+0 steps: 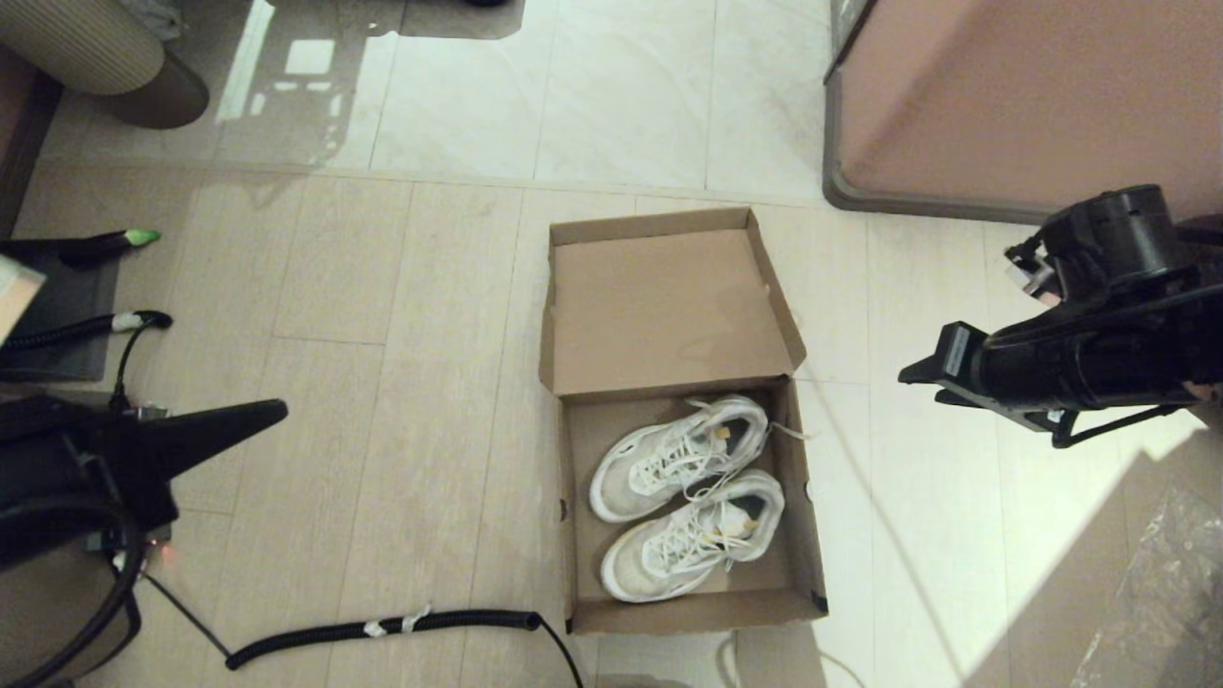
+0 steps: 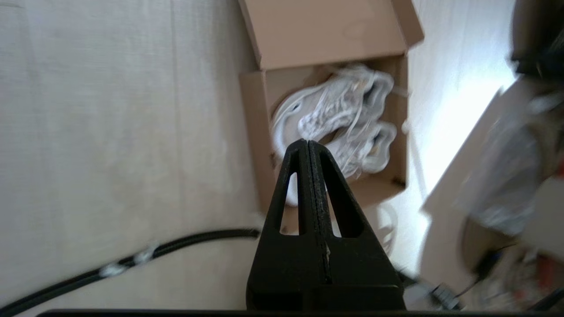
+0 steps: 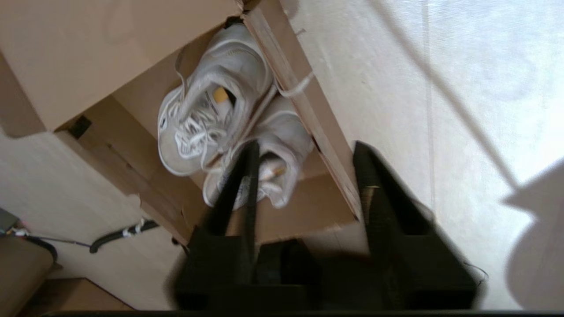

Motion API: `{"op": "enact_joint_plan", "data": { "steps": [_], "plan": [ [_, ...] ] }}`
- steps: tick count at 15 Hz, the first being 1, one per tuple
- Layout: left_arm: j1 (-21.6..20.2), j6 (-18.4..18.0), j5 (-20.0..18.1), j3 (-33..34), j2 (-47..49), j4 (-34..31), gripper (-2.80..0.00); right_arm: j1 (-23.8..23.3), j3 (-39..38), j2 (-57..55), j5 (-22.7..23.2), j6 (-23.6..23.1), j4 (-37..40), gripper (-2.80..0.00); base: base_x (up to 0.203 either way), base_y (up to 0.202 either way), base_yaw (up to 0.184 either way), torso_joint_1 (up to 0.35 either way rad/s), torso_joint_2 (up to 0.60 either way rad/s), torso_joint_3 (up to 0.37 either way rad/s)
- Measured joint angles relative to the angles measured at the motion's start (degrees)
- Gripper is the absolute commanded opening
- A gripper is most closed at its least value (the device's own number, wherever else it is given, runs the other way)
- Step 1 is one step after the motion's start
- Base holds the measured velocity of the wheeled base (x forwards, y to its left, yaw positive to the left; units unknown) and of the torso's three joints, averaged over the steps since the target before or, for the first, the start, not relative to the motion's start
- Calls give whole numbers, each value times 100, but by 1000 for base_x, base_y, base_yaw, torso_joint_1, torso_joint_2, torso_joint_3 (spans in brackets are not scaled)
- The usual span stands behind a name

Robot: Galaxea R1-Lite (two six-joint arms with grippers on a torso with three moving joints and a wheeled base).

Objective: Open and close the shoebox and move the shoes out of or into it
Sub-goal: Close the shoe box

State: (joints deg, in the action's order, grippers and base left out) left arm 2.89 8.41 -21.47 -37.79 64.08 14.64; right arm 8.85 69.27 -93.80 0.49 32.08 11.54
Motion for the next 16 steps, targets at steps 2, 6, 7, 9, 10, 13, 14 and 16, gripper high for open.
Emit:
{"op": "enact_joint_plan", "data": {
  "steps": [2, 6, 7, 9, 10, 13, 14, 16],
  "plan": [
    [49, 205, 38, -132, 742, 561, -280, -481, 102, 181, 274, -69, 125, -280, 0, 0, 0, 0, 0, 0],
    [129, 1061, 243, -1014, 2288, 1851, -280, -1155, 414, 218, 2061, 424, 751, -280, 0, 0, 0, 0, 0, 0],
    [163, 1339, 182, -1426, 2658, 1995, -280, -1150, 428, 281, 2189, 903, 855, -280, 0, 0, 0, 0, 0, 0],
    [254, 1885, 214, -2088, 3285, 2080, -280, -1143, 522, 290, 2199, 1920, 924, -280, 0, 0, 0, 0, 0, 0],
    [351, 2114, 407, -2347, 3522, 2106, -280, -1214, 671, 175, 2206, 2213, 947, -280, 0, 0, 0, 0, 0, 0],
    [690, 2422, 801, -2675, 3911, 2072, -280, -1318, 1263, -168, 2199, 2568, 1050, -280, 0, 0, 0, 0, 0, 0],
    [730, 2430, 891, -2808, 4005, 2022, -280, -1284, 1309, -216, 2194, 2588, 1065, -280, 0, 0, 0, 0, 0, 0],
    [975, 2434, 1441, -3045, 4204, 1809, -280, -1255, 1361, -334, 2167, 2576, 1067, -280, 0, 0, 0, 0, 0, 0]
  ]
}}
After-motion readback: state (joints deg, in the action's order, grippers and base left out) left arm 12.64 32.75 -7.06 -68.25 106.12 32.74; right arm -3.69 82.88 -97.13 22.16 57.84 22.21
